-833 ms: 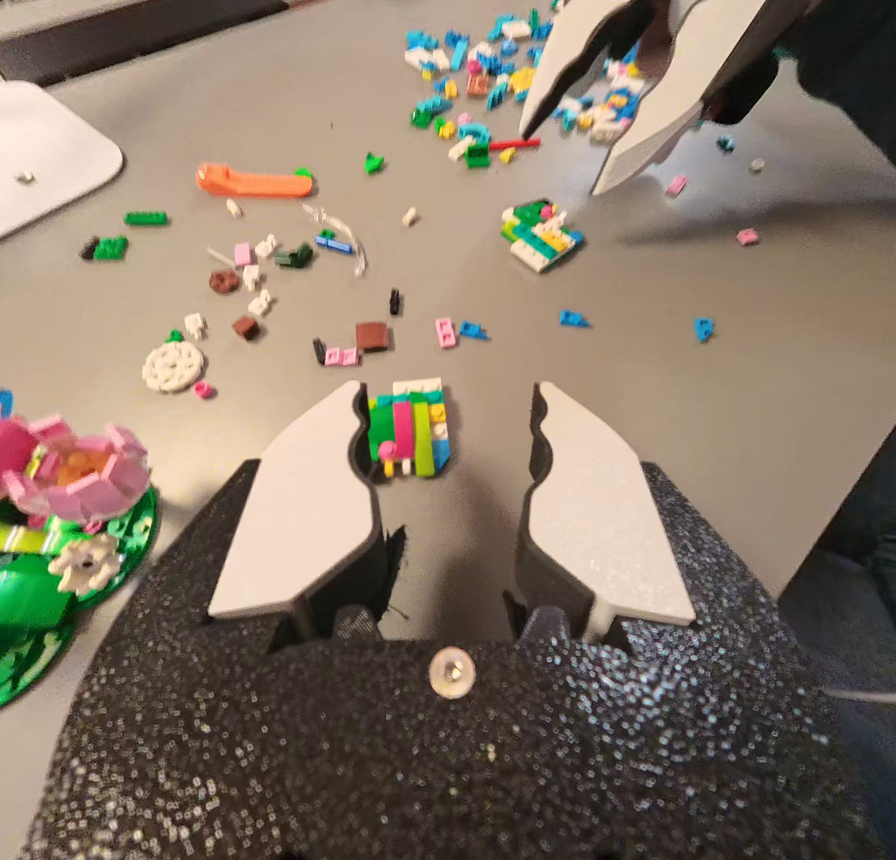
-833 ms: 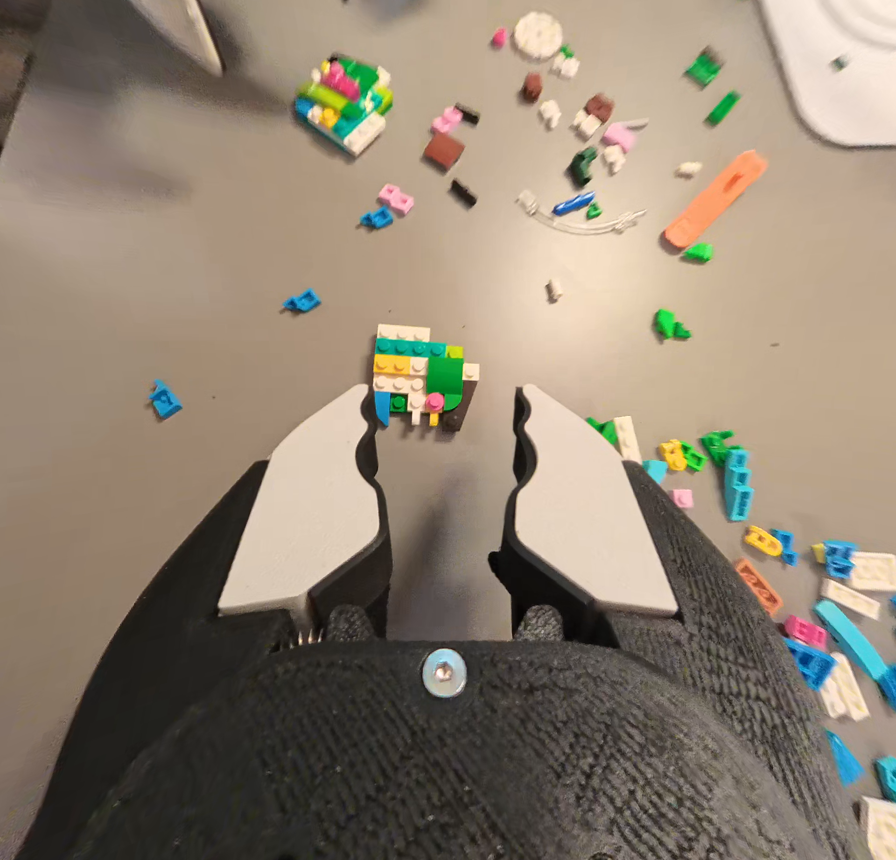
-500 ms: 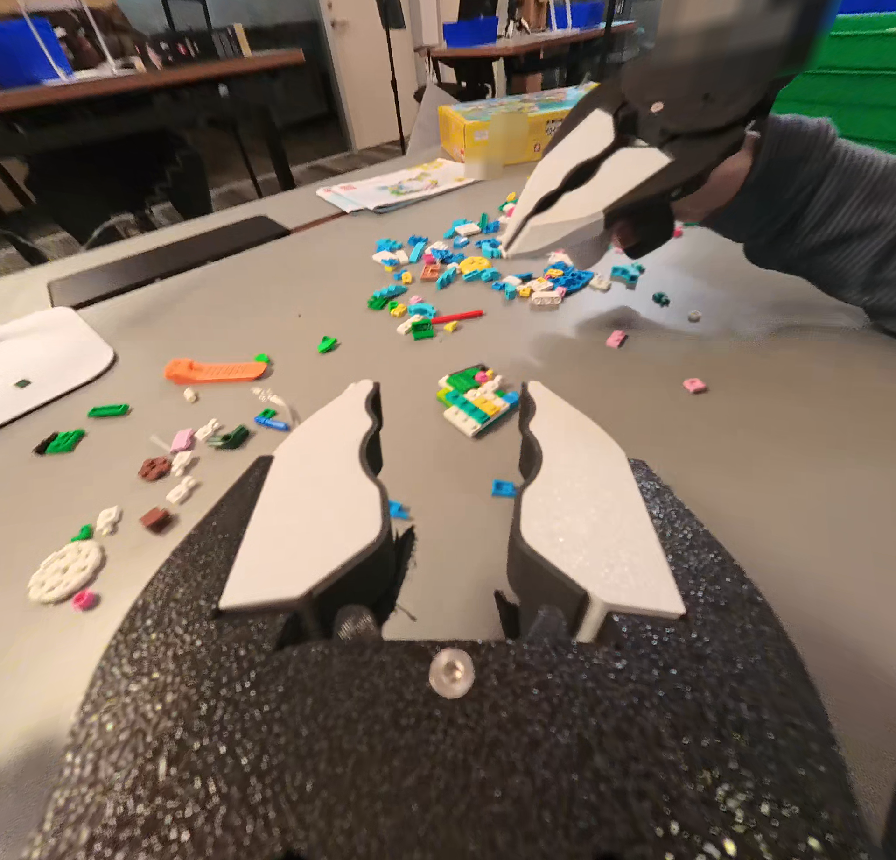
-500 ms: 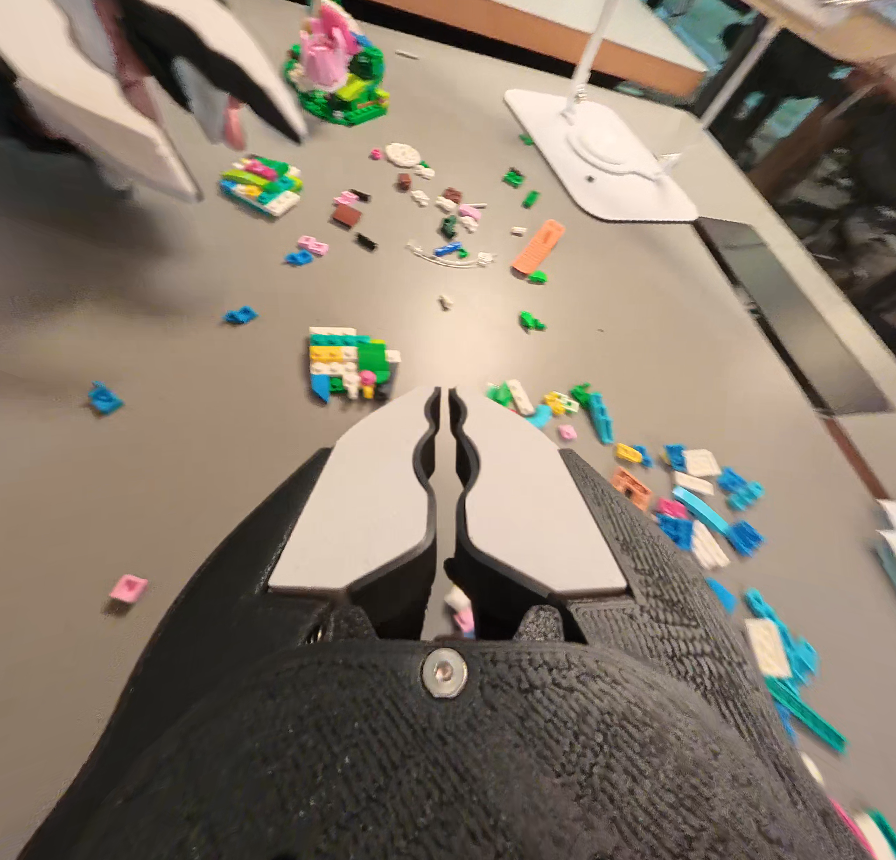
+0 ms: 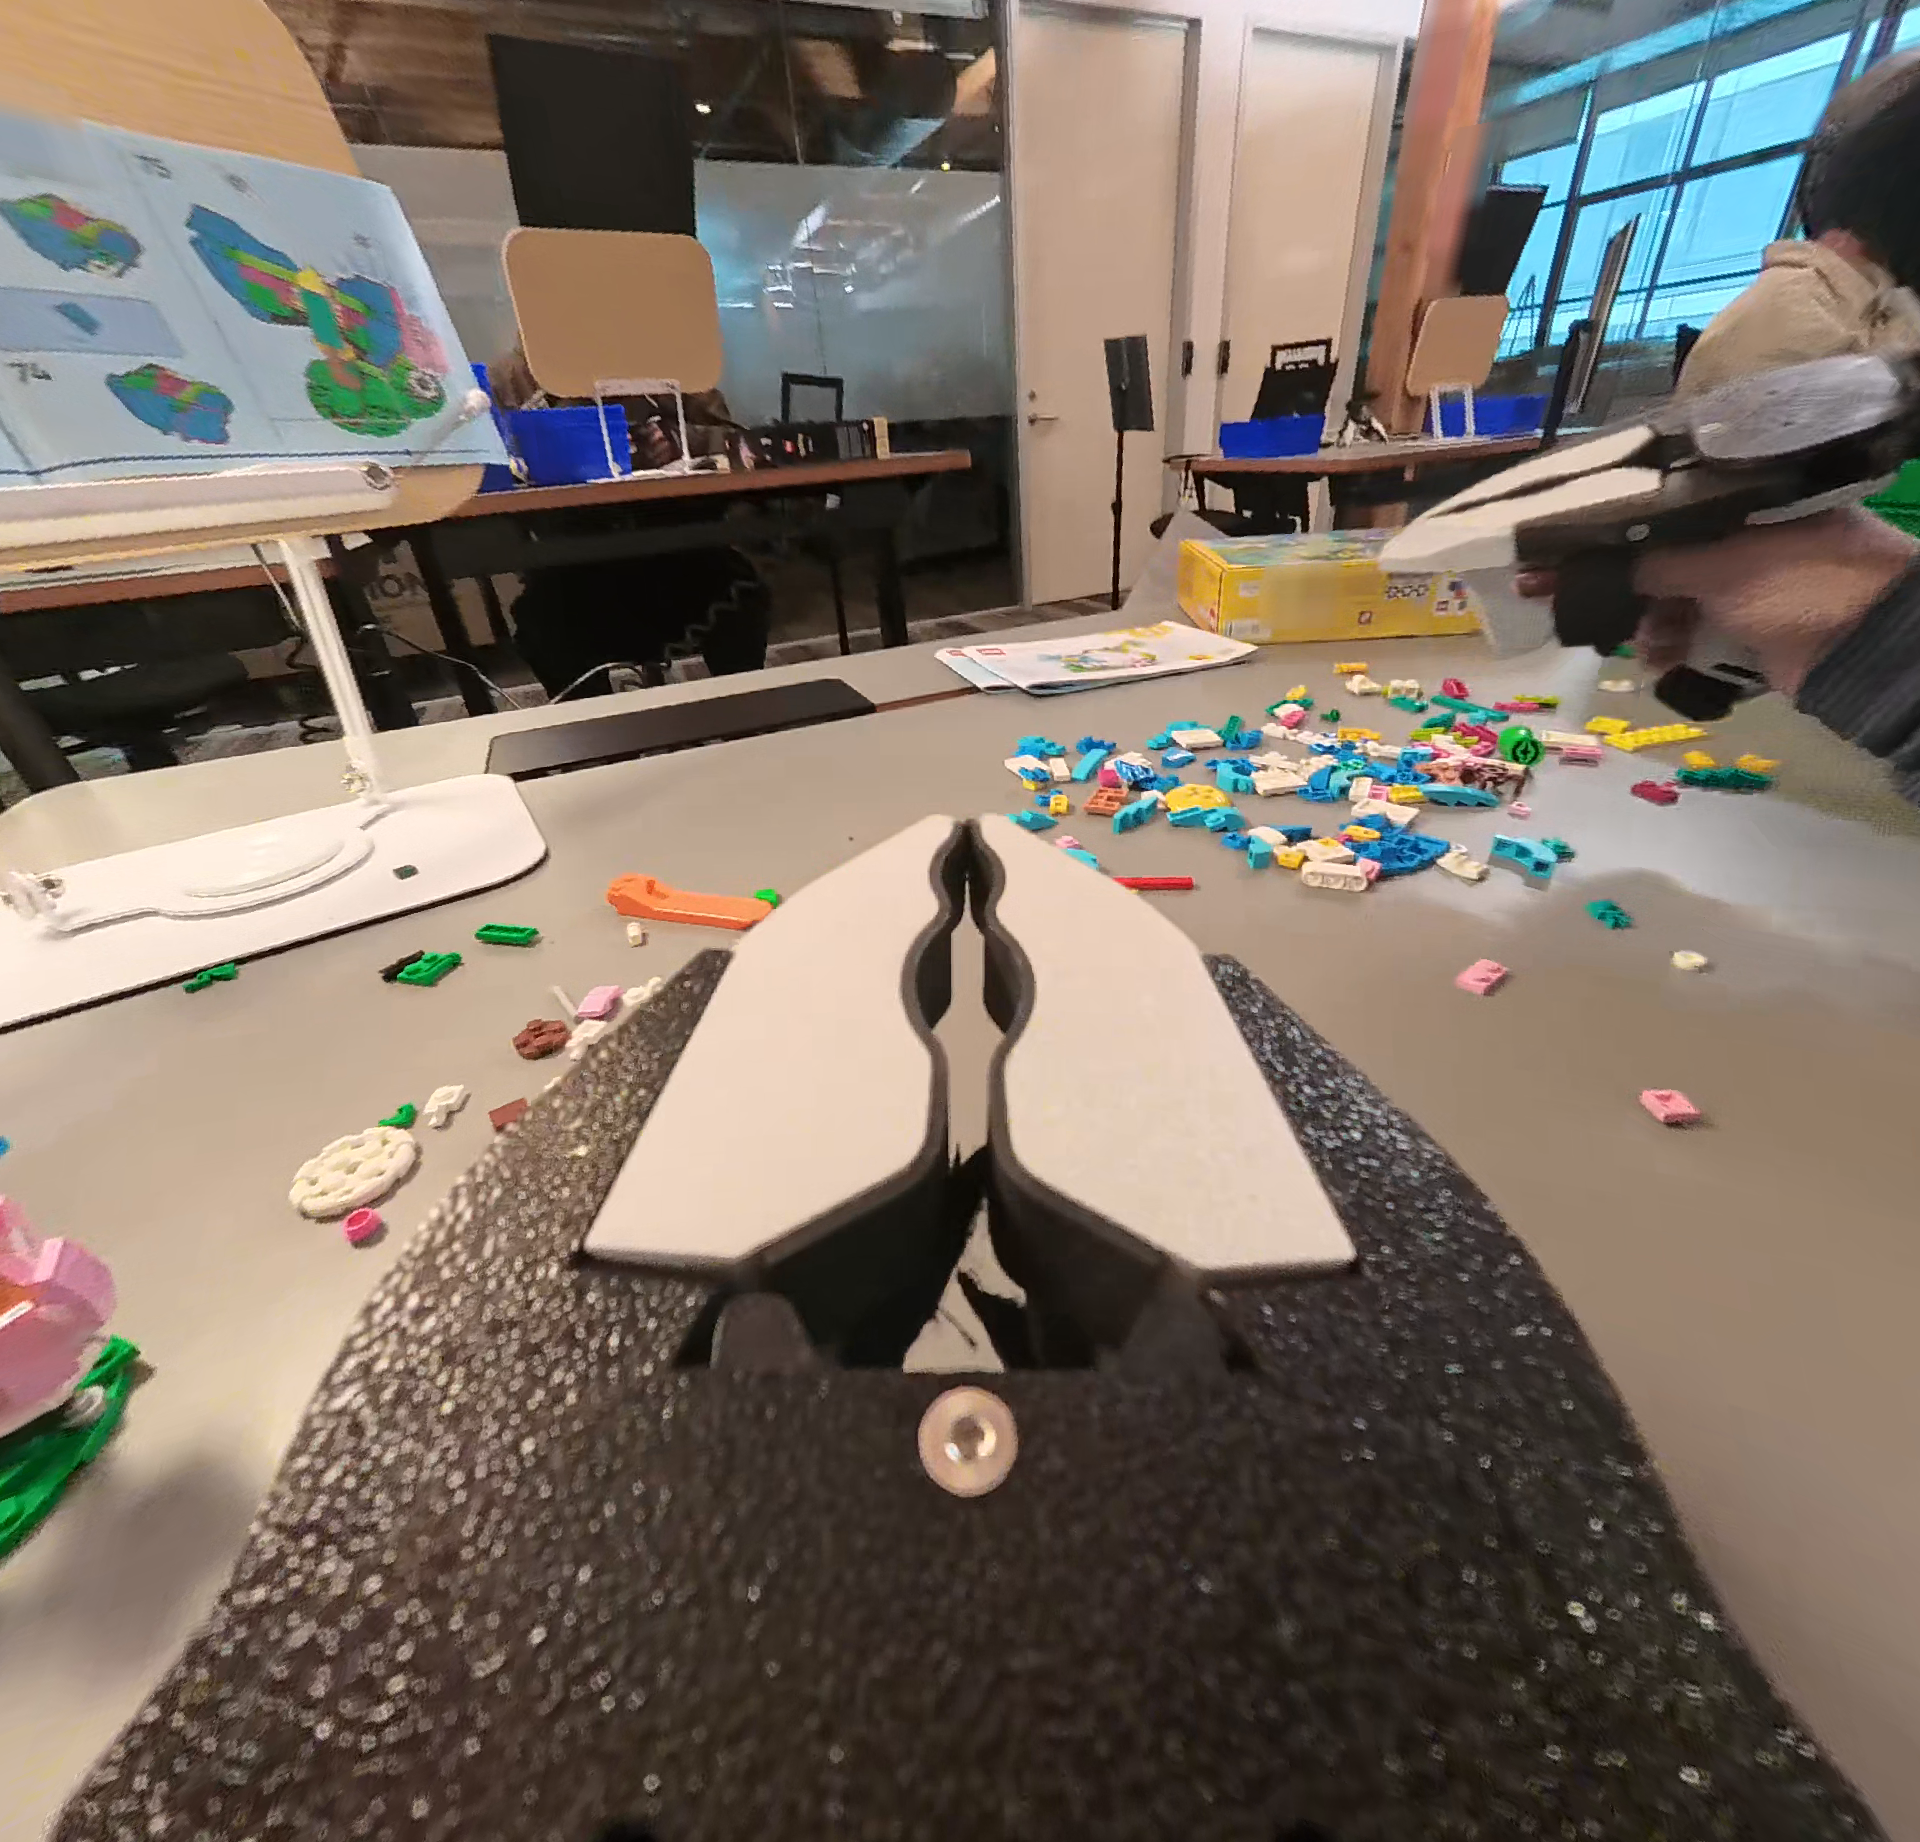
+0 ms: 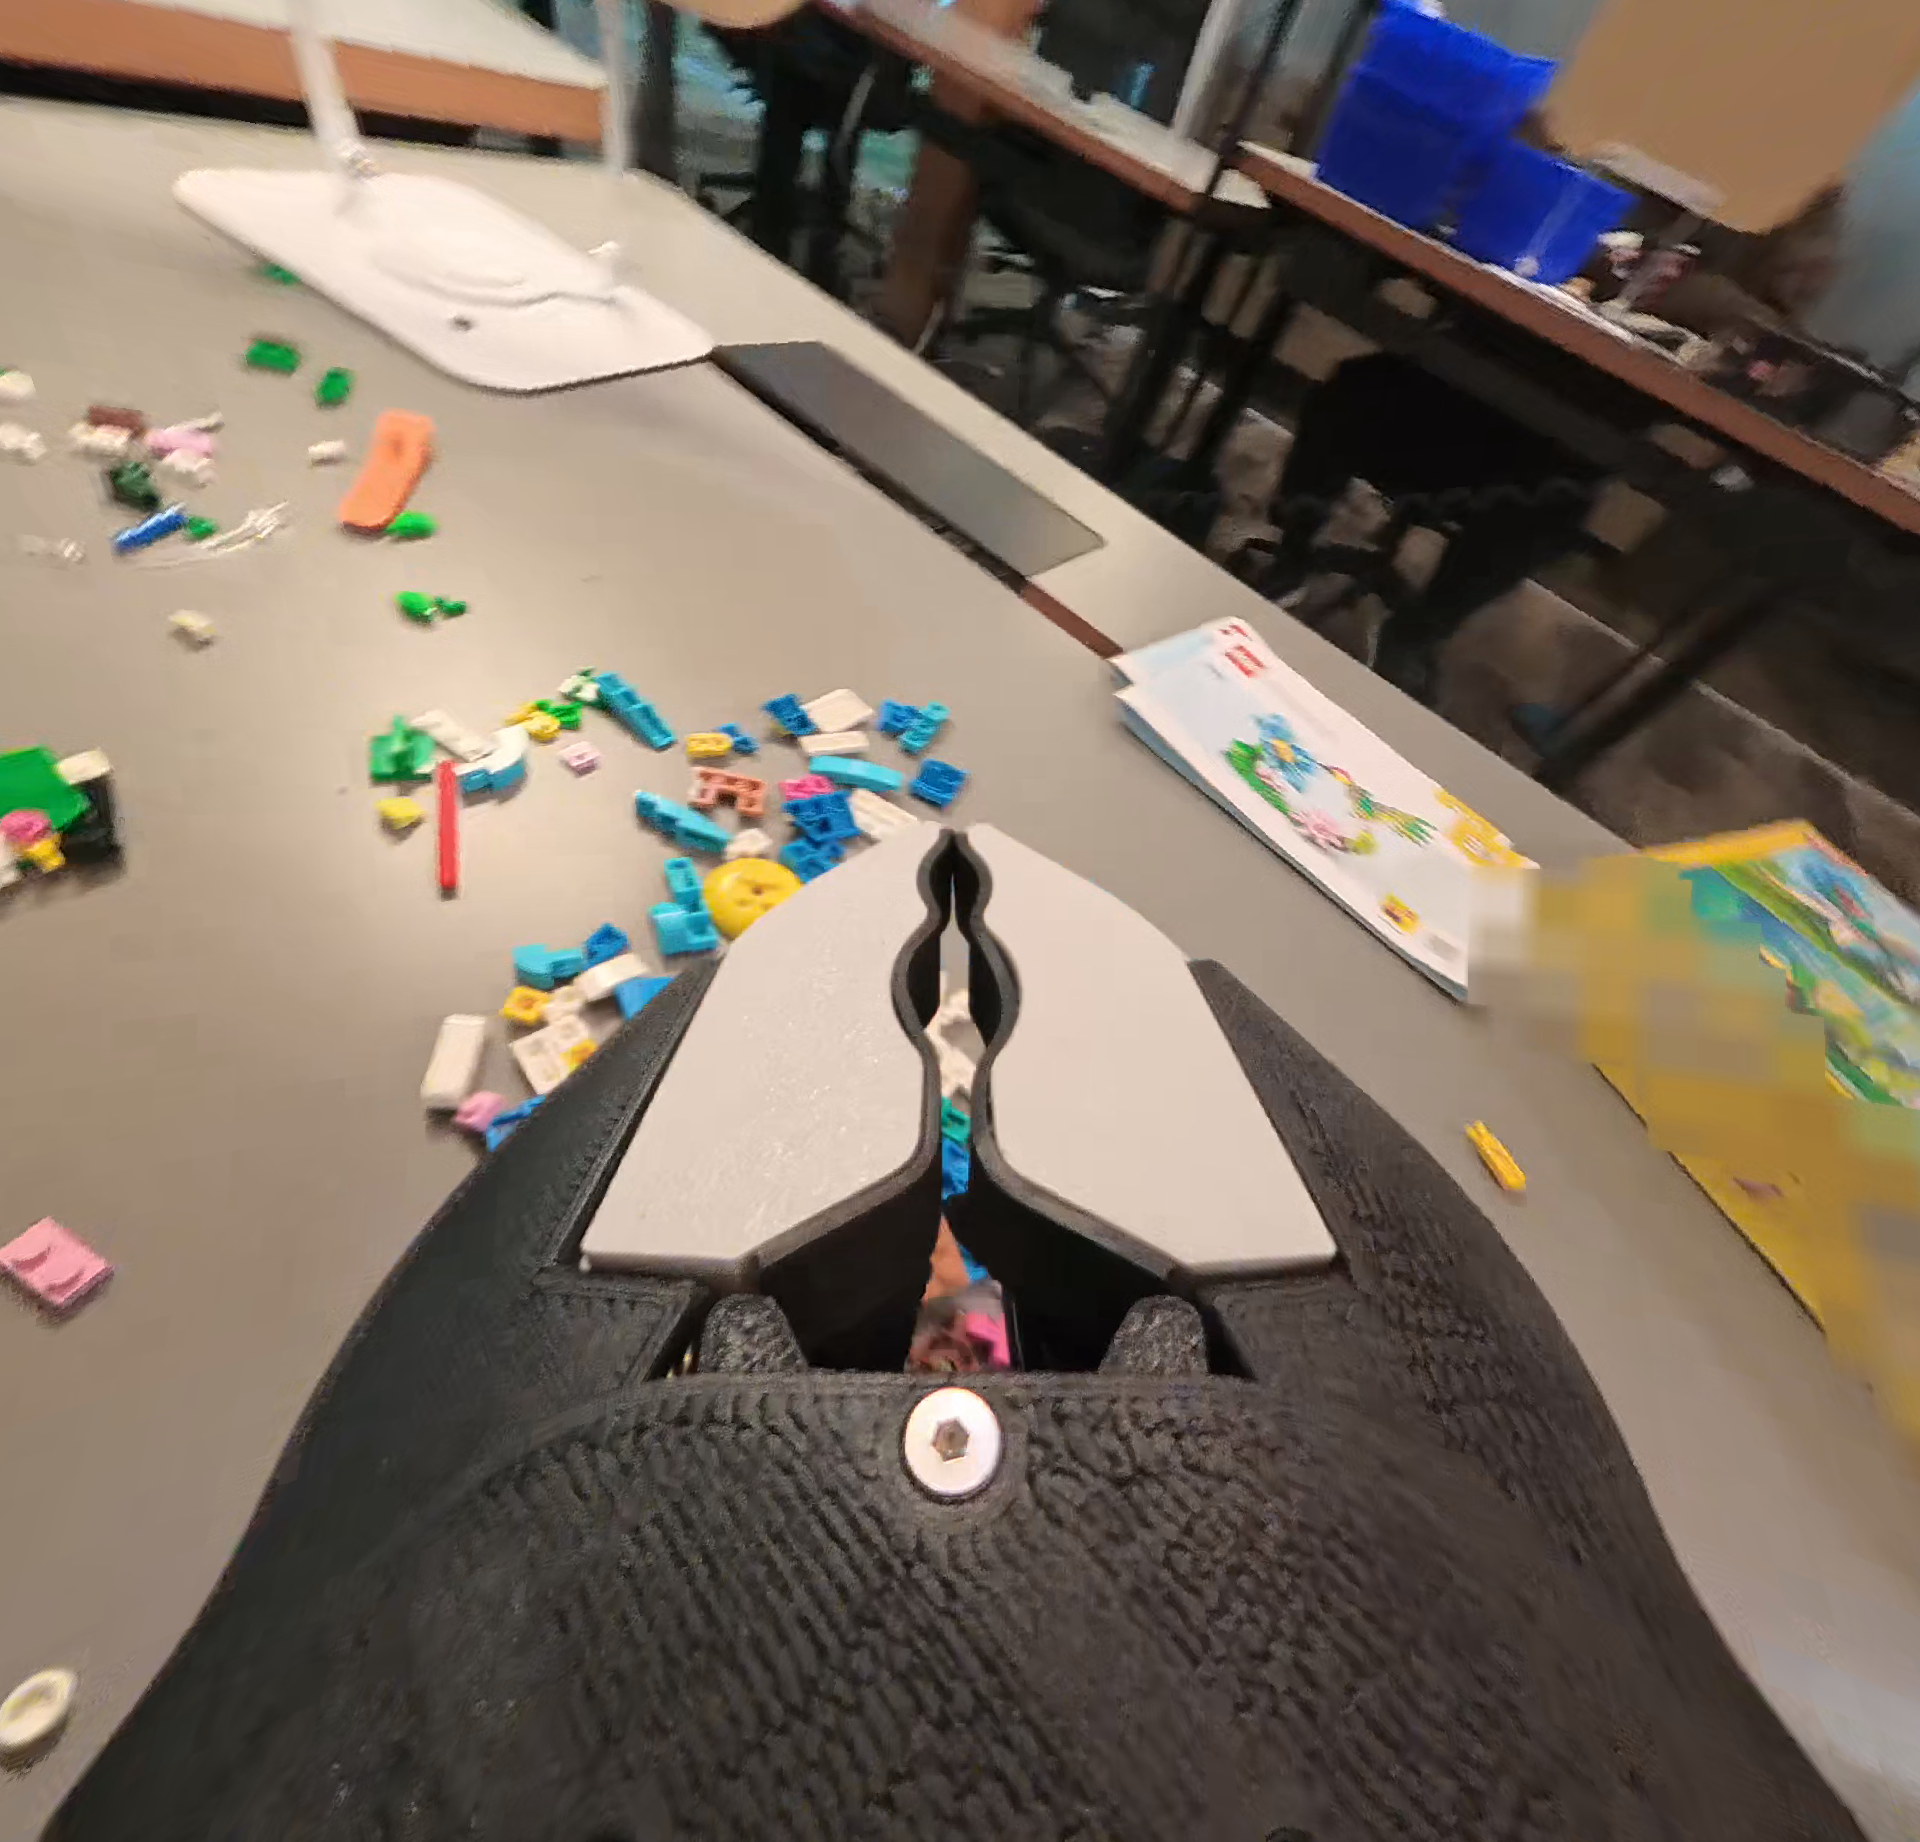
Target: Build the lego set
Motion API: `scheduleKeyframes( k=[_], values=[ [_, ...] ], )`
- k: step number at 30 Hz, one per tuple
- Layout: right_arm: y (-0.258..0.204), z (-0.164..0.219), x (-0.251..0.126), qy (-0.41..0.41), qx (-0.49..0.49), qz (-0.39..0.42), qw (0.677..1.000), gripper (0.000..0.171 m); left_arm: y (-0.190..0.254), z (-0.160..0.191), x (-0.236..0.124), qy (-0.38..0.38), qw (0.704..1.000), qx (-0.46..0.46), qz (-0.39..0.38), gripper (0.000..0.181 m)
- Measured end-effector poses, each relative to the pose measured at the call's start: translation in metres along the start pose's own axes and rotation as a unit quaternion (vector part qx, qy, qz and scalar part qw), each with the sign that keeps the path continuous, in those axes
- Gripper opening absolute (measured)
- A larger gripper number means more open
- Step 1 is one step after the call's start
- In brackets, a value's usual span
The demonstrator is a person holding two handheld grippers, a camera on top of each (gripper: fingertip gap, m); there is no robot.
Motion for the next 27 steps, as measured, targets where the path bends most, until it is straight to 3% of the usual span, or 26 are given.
scheduleKeyframes(
  k=[1,8,15,22,27],
  values=[
    [0.008,0.004,-0.004,0.001,0.019,0.009,1.0,0.0,0.0,0.0,-0.001,0.002,1.0,0.004,-0.001,0.0],
    [0.049,0.042,-0.029,-0.056,0.059,0.053,0.995,0.0,0.013,0.004,0.002,-0.014,0.998,0.068,0.001,0.0],
    [0.063,0.083,-0.048,-0.131,0.015,-0.007,0.991,0.0,0.021,0.008,0.004,-0.023,0.993,0.113,0.006,0.0],
    [0.076,0.089,-0.069,-0.122,0.082,-0.01,0.989,0.006,0.022,0.008,0.005,-0.025,0.992,0.121,0.005,0.0],
    [0.072,0.09,-0.054,-0.133,0.147,-0.005,0.98,0.011,0.024,0.01,0.006,-0.029,0.99,0.14,0.002,0.0]
  ],
)
Point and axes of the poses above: each gripper's, where its closed fingertips meet, x out along the fingers, z out of its underside, y = z × x across the jaws, the point moved 4 cm from there along -x, back along the fingers, and after that the axes turned 5 degrees about -x, right-handed, at the moved point
